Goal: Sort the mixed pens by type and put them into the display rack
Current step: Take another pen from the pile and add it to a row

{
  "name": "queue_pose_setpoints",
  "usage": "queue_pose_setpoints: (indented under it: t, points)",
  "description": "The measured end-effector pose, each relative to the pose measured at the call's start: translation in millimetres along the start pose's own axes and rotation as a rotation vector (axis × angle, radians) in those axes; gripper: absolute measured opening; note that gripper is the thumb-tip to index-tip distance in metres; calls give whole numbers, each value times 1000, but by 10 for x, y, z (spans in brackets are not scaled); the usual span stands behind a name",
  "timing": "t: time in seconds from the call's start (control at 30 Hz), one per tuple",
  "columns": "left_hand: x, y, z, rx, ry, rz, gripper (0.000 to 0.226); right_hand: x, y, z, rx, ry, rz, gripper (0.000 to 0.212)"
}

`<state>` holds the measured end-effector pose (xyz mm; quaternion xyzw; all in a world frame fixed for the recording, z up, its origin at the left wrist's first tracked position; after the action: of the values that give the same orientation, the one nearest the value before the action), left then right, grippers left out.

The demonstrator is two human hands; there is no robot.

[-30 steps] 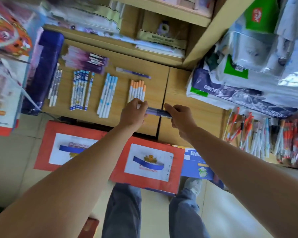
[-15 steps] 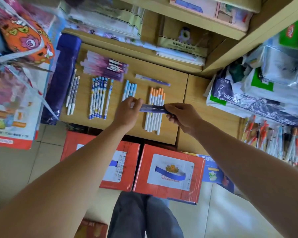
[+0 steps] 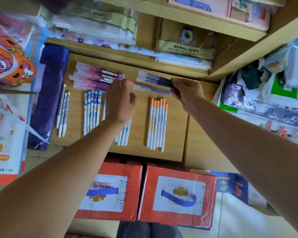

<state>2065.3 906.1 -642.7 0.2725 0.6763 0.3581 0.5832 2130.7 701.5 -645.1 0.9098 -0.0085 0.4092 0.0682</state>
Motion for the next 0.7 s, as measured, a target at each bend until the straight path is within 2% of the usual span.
queue_pose_setpoints:
  t: [0.13, 0.23, 0.3, 0.4, 0.57, 0.7]
  points:
    - [-57, -25, 237, -58, -157, 65, 33, -15, -124, 281, 5, 24, -65, 4]
    - [-40, -161, 391, 29, -213, 90, 43, -59, -139, 400, 21, 93, -213, 7]
    - [-29, -283, 463, 125, -248, 131, 52, -64, -142, 433, 32, 223, -360, 10]
    - [3, -442, 501, 251, -258, 225, 58, -78, -142, 459, 42, 397, -597, 15]
    - [43, -541, 501, 251, -266, 315, 54, -159, -105, 496, -2, 554, -787, 14]
    - [41, -578, 502, 250, -254, 332, 53, -206, -89, 457, 48, 603, -928, 23]
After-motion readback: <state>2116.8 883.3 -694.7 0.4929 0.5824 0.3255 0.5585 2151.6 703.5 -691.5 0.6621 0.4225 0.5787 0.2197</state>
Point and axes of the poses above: each hand's wrist, its own z-axis towards the middle knuckle, its own y-axis out of the back of the hand, x = y × z, the point moved 4 cm from there along z, towards the middle knuckle, and after that the axes turned 1 degree about -z, right-handed, at the moved point
